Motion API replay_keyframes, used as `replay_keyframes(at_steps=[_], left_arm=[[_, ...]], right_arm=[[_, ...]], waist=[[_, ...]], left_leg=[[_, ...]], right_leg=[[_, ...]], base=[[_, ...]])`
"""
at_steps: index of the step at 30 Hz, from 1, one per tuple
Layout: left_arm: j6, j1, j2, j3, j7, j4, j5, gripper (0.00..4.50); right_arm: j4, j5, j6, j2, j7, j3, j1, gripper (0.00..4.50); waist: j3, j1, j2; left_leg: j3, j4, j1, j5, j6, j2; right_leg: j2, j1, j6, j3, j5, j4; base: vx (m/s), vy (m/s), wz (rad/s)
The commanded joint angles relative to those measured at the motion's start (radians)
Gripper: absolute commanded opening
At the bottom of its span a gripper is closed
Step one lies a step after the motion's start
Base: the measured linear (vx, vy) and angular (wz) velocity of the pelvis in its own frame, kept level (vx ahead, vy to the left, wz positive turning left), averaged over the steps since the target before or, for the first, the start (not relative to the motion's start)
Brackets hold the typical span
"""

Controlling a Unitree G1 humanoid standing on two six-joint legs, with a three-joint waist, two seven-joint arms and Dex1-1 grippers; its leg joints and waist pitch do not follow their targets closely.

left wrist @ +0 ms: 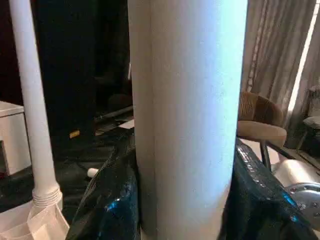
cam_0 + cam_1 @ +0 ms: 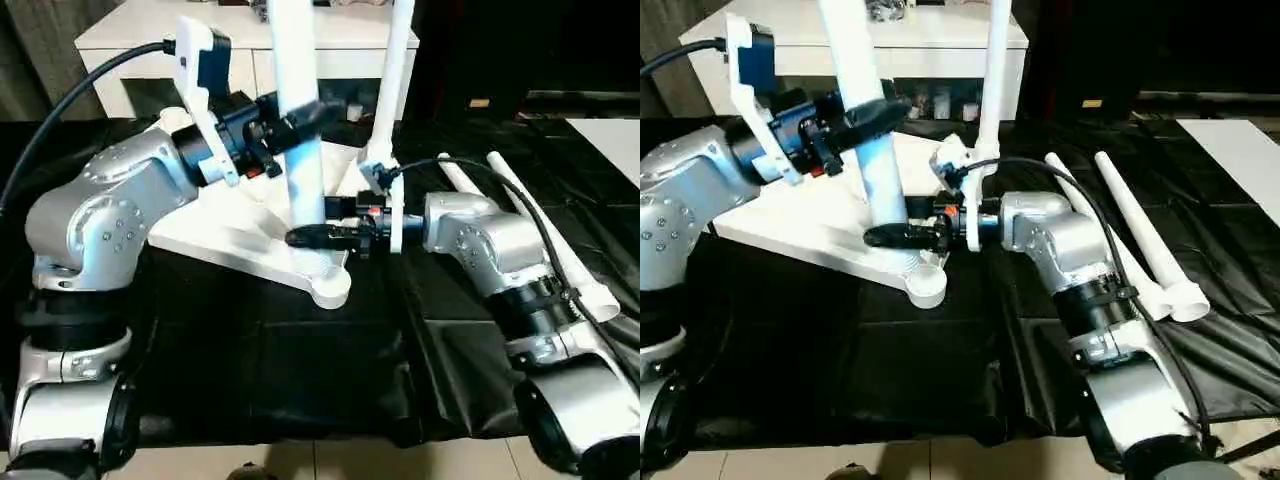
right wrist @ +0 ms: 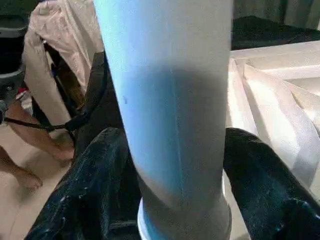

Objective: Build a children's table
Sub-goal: Pick table leg

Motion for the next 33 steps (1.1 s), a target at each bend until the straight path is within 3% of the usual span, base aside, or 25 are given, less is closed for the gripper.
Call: replay_keyframes(at_steps=[1, 9, 14, 15, 17, 18, 27, 33], left_arm=[[-0.004, 0.003, 0.013, -0.018, -0.023, -0.033, -0.012, 1.79], [-0.007, 0.011, 0.024, -0.045, -0.070, -0.040, -0.007, 1.79], [-0.009, 0.009, 0.030, -0.049, -0.085, -0.037, -0.003, 1.79], [-0.008, 0.009, 0.032, -0.049, -0.088, -0.036, -0.003, 1.79], [-0.011, 0.007, 0.032, -0.050, -0.091, -0.030, -0.002, 1.79], [-0.012, 0.006, 0.031, -0.050, -0.090, -0.028, -0.002, 1.79], [-0.015, -0.004, 0.026, -0.048, -0.102, -0.013, -0.003, 1.79], [-0.017, -0.005, 0.023, -0.046, -0.105, -0.008, -0.003, 1.79]], right_arm=[[0.016, -0.015, -0.022, -0.006, 0.013, 0.010, -0.016, 3.16], [0.046, -0.031, -0.038, 0.000, 0.040, 0.027, -0.041, 3.16], [0.055, -0.036, -0.044, -0.001, 0.064, 0.036, -0.044, 3.16], [0.058, -0.038, -0.046, 0.001, 0.070, 0.037, -0.046, 3.16], [0.064, -0.038, -0.048, 0.004, 0.076, 0.037, -0.048, 3.16], [0.065, -0.038, -0.048, 0.005, 0.076, 0.037, -0.049, 2.85], [0.071, -0.036, -0.057, 0.012, 0.084, 0.035, -0.051, 2.09], [0.074, -0.033, -0.057, 0.017, 0.091, 0.028, -0.051, 1.98]], waist=[[-0.075, -0.001, -0.006], [-0.076, -0.001, -0.010], [-0.075, 0.000, -0.009], [-0.075, 0.001, -0.004], [-0.075, -0.001, -0.009], [-0.075, 0.000, -0.008], [-0.076, 0.000, -0.004], [-0.077, -0.001, -0.006]], left_leg=[[0.001, -0.065, 0.015, -0.151, -0.012, 0.011], [0.002, -0.065, 0.015, -0.145, -0.011, 0.011], [0.001, -0.066, 0.016, -0.151, -0.013, 0.013], [0.001, -0.065, 0.016, -0.150, -0.015, 0.012], [0.001, -0.065, 0.016, -0.151, -0.016, 0.012], [0.001, -0.065, 0.015, -0.152, -0.016, 0.011], [0.000, -0.065, 0.016, -0.159, -0.018, 0.012], [0.000, -0.065, 0.015, -0.154, -0.016, 0.012]], right_leg=[[-0.051, 0.059, -0.213, 0.037, -0.113, -0.056], [-0.051, 0.060, -0.220, 0.036, -0.094, -0.053], [-0.051, 0.058, -0.219, 0.036, -0.099, -0.053], [-0.051, 0.058, -0.221, 0.036, -0.092, -0.052], [-0.050, 0.059, -0.224, 0.036, -0.082, -0.052], [-0.050, 0.060, -0.224, 0.036, -0.084, -0.052], [-0.050, 0.060, -0.228, 0.036, -0.082, -0.052], [-0.050, 0.061, -0.233, 0.036, -0.066, -0.050]], base=[[0.000, 0.000, 0.00], [0.000, 0.000, 0.00], [0.000, 0.000, 0.00], [0.000, 0.000, 0.00], [0.000, 0.000, 0.00], [0.000, 0.000, 0.00], [0.000, 0.000, 0.00], [0.000, 0.000, 0.00]])
